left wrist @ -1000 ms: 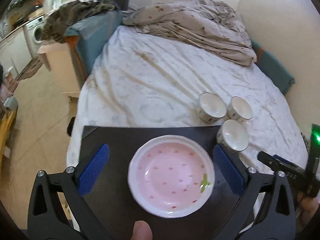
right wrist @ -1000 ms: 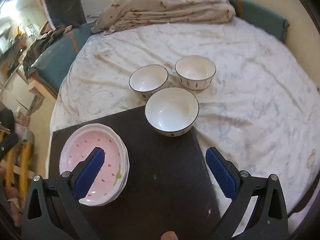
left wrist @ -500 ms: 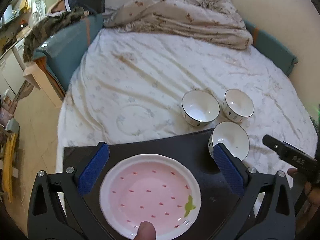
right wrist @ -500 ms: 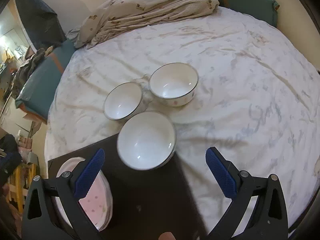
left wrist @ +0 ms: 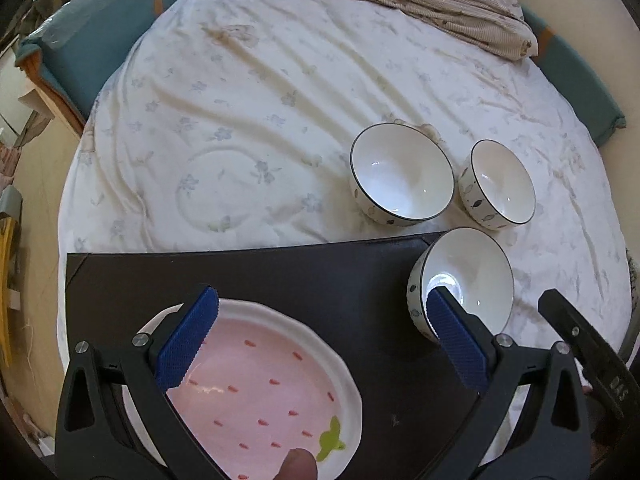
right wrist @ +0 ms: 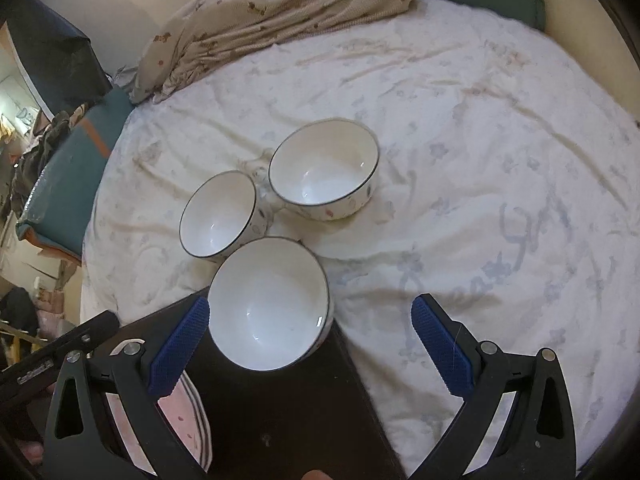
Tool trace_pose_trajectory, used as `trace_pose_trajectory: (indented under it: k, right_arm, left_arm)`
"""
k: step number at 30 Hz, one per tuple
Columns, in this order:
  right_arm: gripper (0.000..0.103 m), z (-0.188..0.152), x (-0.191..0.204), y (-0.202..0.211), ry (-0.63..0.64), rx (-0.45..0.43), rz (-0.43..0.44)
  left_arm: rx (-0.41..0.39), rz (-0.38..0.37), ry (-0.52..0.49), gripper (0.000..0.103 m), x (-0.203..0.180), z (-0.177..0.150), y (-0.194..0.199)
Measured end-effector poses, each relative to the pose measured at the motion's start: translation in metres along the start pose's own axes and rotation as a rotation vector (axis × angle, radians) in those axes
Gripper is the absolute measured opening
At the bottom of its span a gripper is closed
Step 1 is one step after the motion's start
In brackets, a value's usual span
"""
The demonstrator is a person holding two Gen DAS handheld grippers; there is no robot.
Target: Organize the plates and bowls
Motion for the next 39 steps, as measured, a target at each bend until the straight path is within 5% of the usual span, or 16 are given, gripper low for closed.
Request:
trace_pose_trajectory:
  k: [11,26,30,33,35,37,39]
  right_arm:
    - [0.103,-0.003,-0.017,-0.006,-0.147,0.102,-0.004]
    - [0.103,-0.007,-0.027,-0.042,-0.138,0.159,-0.099]
    - [0.100,-0.014,-0.026,-0.058,-0.122,0.211,-0.045]
    - [0.084,-0.022,-0.029,-0.070,-0.140,0.269,-0.043]
    - [0.056,-0.026,-0.032,-0.076,-0.153,0.302,-0.036]
    - [0.046,-0.027,-0.033,-0.079,-0.167,0.311,-0.008]
    - [0.033,-0.026,-0.027,-0.077,-0.164,0.304,0.037]
  left_arm:
    - [0.030,0.003,0.010,0.103,-0.009,0.015,-0.025]
    - [0.152,0.000,-0.046,0.099,-0.041,-0.001,-0.069]
    - [0.193,-0.023,-0.073,0.071,-0.049,-0.008,-0.080]
    - [0.221,-0.049,-0.077,0.053,-0.055,-0.013,-0.087]
    - [0.240,-0.054,-0.078,0.042,-0.057,-0.016,-0.091]
    - [0.255,-0.058,-0.068,0.025,-0.059,-0.017,-0.095]
    - [0.266,-0.071,-0.056,0.018,-0.060,-0.018,-0.097]
Point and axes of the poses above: each gripper's, at about its wrist camera, not at the fingertips, and y roughly against the way its jaws point, x to its left, z to its top, the point moved 6 cm from there along -y, roughly the way its jaws point, and after that the axes turned 8 degrees about -z, right-handed, at the moved point
